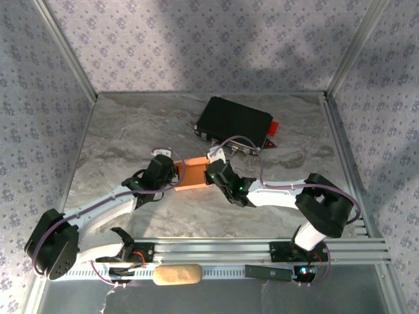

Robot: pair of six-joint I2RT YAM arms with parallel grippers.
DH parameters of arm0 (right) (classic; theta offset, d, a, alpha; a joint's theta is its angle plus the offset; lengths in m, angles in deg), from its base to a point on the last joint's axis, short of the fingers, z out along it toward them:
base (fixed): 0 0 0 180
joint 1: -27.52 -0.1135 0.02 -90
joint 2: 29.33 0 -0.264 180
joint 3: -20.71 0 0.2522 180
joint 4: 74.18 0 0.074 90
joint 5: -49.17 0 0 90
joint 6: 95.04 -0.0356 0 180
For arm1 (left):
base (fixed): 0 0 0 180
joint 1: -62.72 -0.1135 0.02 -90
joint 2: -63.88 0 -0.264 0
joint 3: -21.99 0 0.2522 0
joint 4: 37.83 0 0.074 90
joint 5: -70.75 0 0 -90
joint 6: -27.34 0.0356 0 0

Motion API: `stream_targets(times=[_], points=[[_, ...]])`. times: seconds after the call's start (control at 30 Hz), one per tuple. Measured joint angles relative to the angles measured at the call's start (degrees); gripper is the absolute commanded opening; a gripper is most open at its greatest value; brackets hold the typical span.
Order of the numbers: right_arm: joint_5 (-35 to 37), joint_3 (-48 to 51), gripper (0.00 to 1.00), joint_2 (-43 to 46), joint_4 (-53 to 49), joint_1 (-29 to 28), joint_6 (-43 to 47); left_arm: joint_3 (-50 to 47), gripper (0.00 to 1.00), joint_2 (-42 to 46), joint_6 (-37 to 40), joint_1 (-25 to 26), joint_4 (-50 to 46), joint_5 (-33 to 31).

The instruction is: Fold the paper box

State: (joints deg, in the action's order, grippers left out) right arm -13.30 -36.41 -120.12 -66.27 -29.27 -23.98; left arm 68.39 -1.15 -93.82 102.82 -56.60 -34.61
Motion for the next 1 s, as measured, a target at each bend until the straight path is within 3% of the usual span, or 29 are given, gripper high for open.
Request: stream_targets(times=[0.4,0.67,0.87,1.0], points=[[7.08,1.49,0.1,0.07,0.72,-4.5,0.5,-3.15,0.0,4.04,-0.04,3.48,-0.7,-4.02],[6.86,1.42,0.36,0.2,-4.81,-5.68,-0.46,-3.98,0.0,4.2,0.0,7.21,-0.74,-6.54],[3.65,-0.66,0.62,3.63,-11.89,-6.14,-3.19,-3.98,0.0,4.13,0.02,10.16,-0.98,-9.9],[1.03,-2.29,0.68,6.36,-16.13,-6.73,-6.23,-3.85,0.0,3.54,0.0,11.8,-1.55,-12.68]])
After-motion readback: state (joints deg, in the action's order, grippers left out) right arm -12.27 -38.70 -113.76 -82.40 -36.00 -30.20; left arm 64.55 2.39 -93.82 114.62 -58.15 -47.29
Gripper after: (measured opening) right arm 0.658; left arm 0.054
